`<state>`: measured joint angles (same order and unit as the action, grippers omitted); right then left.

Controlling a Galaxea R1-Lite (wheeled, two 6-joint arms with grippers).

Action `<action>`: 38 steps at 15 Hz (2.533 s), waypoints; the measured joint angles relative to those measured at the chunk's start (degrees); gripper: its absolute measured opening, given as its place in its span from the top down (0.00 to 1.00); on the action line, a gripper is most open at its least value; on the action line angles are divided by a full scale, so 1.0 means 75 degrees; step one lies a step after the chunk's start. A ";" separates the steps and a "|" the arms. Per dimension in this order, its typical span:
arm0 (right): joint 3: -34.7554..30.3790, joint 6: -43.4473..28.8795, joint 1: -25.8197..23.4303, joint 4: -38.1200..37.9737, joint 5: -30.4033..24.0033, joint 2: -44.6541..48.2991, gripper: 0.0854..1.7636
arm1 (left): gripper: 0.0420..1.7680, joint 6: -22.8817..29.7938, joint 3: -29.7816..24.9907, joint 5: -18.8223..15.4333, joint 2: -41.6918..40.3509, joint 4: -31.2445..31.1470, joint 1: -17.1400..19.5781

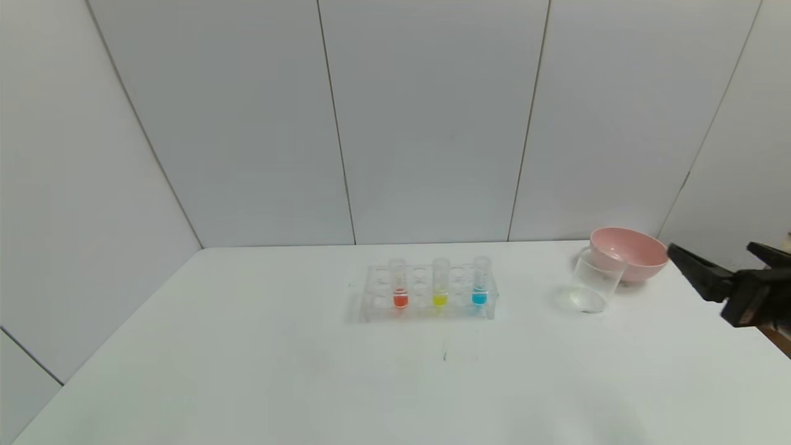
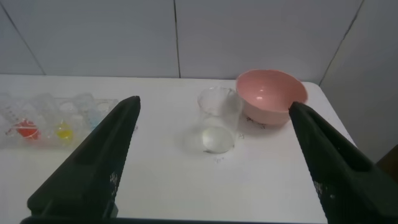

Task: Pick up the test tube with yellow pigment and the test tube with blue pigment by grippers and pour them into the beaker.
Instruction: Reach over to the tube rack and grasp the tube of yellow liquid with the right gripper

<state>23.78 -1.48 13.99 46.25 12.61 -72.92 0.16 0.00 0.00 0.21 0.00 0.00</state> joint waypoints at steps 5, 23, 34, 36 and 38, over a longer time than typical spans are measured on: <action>0.0798 -0.0471 0.2345 0.0102 0.2074 -0.1474 0.03 | 0.00 0.0000 0.0000 0.0000 0.0000 0.0000 -0.0007; 0.4363 -0.1471 0.5050 -0.0041 0.4104 -0.5855 0.03 | 0.00 0.0000 0.0000 0.0000 0.0000 0.0000 -0.0003; 0.6170 -0.1222 0.4470 -0.0141 0.3826 -0.7407 0.03 | 0.00 0.0000 0.0000 0.0000 0.0000 0.0000 -0.0003; 0.6487 -0.1112 0.4351 -0.0164 0.3691 -0.7615 0.03 | 0.00 0.0000 0.0000 0.0000 0.0000 0.0000 -0.0003; 0.6832 -0.0879 0.4220 -0.0161 0.3672 -0.7815 0.03 | 0.00 0.0000 0.0000 0.0000 0.0000 -0.0003 0.0000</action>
<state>75.02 -8.07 45.64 45.04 40.14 -131.54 0.16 0.00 0.00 0.21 -0.02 0.00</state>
